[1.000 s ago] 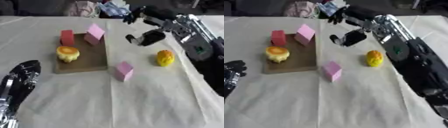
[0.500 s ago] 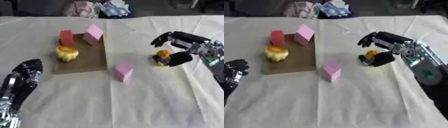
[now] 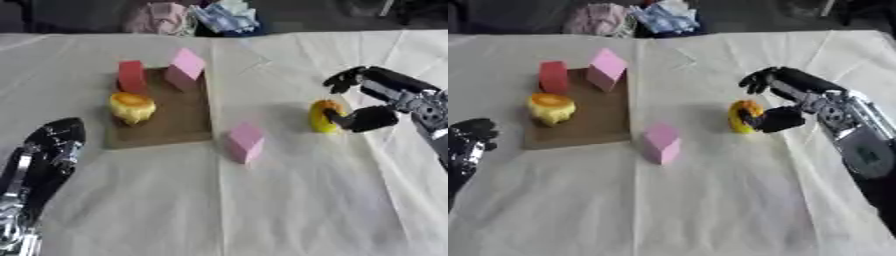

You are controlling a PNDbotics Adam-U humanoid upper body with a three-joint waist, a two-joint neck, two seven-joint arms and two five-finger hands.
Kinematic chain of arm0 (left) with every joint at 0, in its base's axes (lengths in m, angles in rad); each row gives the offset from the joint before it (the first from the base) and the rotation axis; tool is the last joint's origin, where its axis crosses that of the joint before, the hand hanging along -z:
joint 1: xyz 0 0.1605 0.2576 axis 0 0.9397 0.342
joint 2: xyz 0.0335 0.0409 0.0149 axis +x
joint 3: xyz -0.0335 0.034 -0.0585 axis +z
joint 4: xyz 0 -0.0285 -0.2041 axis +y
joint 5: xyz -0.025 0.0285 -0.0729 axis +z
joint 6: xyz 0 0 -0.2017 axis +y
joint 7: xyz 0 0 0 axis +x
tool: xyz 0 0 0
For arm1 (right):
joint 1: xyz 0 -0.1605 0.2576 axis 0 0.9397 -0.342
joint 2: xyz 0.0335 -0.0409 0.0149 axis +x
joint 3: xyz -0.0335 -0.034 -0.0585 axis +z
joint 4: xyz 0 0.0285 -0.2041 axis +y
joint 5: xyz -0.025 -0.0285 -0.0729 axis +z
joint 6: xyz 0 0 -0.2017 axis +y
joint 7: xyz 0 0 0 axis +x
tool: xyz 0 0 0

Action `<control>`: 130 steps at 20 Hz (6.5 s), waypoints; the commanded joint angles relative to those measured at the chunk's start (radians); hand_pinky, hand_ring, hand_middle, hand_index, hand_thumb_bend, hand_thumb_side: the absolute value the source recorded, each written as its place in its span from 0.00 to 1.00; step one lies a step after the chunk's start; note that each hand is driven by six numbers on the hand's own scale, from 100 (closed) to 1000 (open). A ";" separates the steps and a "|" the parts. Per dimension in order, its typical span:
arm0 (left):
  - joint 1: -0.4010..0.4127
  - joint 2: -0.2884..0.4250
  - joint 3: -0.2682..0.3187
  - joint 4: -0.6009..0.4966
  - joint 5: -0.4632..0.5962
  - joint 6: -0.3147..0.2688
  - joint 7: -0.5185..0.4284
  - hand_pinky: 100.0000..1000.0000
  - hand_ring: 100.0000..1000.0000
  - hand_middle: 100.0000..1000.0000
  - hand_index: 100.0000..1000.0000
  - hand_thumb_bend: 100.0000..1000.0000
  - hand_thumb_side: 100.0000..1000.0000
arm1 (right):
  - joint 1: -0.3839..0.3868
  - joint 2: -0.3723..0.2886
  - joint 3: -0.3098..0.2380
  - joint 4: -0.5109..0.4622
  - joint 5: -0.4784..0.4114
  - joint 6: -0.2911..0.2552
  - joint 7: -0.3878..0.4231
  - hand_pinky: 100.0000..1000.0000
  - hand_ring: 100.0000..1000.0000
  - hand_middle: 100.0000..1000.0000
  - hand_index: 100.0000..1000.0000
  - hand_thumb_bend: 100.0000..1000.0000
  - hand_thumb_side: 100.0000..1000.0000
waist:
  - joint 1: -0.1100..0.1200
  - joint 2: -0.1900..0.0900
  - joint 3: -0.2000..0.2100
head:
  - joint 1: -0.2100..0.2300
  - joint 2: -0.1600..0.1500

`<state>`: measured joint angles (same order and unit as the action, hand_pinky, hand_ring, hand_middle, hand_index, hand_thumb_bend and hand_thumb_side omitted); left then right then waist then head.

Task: Pick up objects on the table and place them in the box.

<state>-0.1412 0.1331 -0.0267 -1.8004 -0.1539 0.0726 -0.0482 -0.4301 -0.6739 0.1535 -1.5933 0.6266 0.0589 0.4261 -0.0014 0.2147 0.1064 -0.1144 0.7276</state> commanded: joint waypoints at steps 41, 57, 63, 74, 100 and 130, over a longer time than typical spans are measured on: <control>-0.004 0.013 0.005 -0.020 0.002 -0.002 0.000 0.73 0.75 0.68 0.74 0.12 0.52 | -0.078 0.058 0.037 0.230 0.256 0.020 -0.210 0.82 0.63 0.52 0.53 0.01 0.00 | 0.008 -0.014 0.007 | -0.006 -0.006; -0.004 0.013 -0.001 -0.020 0.003 -0.003 -0.007 0.73 0.75 0.68 0.74 0.12 0.52 | -0.299 0.095 0.101 0.149 0.163 0.007 -0.265 0.78 0.56 0.44 0.40 0.00 0.00 | 0.012 -0.021 0.015 | -0.016 -0.003; -0.008 0.010 -0.008 -0.021 0.005 -0.005 -0.014 0.73 0.75 0.68 0.74 0.12 0.52 | -0.487 0.215 0.153 0.321 0.171 -0.046 -0.192 0.78 0.56 0.44 0.40 0.00 0.00 | 0.016 -0.019 0.035 | -0.031 -0.007; -0.019 0.002 -0.025 -0.022 0.011 -0.006 -0.033 0.73 0.75 0.68 0.74 0.12 0.52 | -0.637 0.445 0.113 0.667 0.346 -0.119 -0.215 0.79 0.58 0.46 0.44 0.00 0.00 | 0.021 -0.006 0.090 | -0.079 -0.015; -0.013 0.001 -0.026 -0.019 0.007 -0.001 -0.038 0.73 0.75 0.68 0.72 0.12 0.52 | -0.622 0.545 0.171 0.661 0.412 -0.315 -0.101 0.81 0.66 0.58 0.77 0.37 0.47 | 0.021 -0.006 0.093 | -0.091 -0.012; -0.010 0.014 -0.004 -0.021 -0.001 -0.001 -0.015 0.73 0.75 0.68 0.72 0.12 0.52 | -0.347 0.110 0.188 0.050 -0.109 -0.218 0.182 0.84 0.75 0.70 0.87 0.17 0.35 | 0.008 -0.019 0.027 | -0.034 -0.013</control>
<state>-0.1449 0.1249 -0.0386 -1.8006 -0.1507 0.0719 -0.0673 -0.7633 -0.5217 0.3408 -1.5022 0.5482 -0.1432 0.5733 0.0042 0.2152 0.1350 -0.1517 0.7242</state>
